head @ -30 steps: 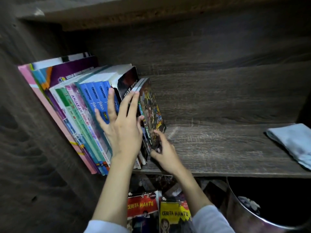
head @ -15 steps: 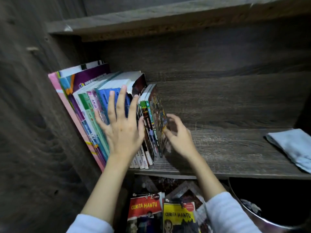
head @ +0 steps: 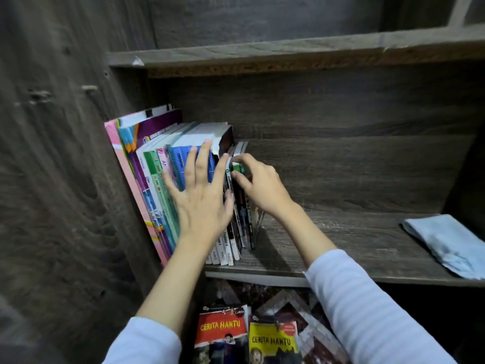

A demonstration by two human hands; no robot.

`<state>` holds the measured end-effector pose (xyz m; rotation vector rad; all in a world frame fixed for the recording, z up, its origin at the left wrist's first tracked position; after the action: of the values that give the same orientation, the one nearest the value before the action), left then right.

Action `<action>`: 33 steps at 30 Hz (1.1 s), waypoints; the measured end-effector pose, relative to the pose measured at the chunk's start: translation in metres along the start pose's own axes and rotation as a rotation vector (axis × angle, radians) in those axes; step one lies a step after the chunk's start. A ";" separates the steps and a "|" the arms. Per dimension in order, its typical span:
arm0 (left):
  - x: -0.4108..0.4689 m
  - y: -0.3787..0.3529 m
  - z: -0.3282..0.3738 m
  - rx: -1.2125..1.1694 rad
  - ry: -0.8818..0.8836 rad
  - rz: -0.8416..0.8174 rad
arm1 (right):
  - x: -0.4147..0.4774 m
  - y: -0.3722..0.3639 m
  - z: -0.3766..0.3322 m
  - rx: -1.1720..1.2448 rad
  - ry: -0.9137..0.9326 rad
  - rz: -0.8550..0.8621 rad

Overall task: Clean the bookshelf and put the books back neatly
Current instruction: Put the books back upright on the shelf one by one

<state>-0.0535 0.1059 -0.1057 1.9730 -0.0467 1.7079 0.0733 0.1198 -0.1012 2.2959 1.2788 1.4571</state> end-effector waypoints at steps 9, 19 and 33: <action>0.011 -0.021 0.020 0.300 0.008 -0.259 | -0.010 0.019 0.020 0.098 -0.117 0.048; -0.017 0.001 0.024 -0.305 0.066 0.156 | -0.013 0.016 0.022 0.180 -0.113 0.045; -0.031 0.009 0.030 -0.604 0.495 -0.069 | -0.010 0.015 0.025 0.226 -0.122 0.081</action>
<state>-0.0358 0.0762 -0.1329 1.0841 -0.2779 1.8166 0.0999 0.1112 -0.1130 2.5630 1.3932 1.2280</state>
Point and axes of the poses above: each hand's wrist, its own x-axis towards the middle knuckle, its own y-axis out of the back of the hand, z = x × y, the point moved 5 cm from there along x, towards the middle knuckle, and after that the axes turned 9 degrees about z, right-handed, at the moved point
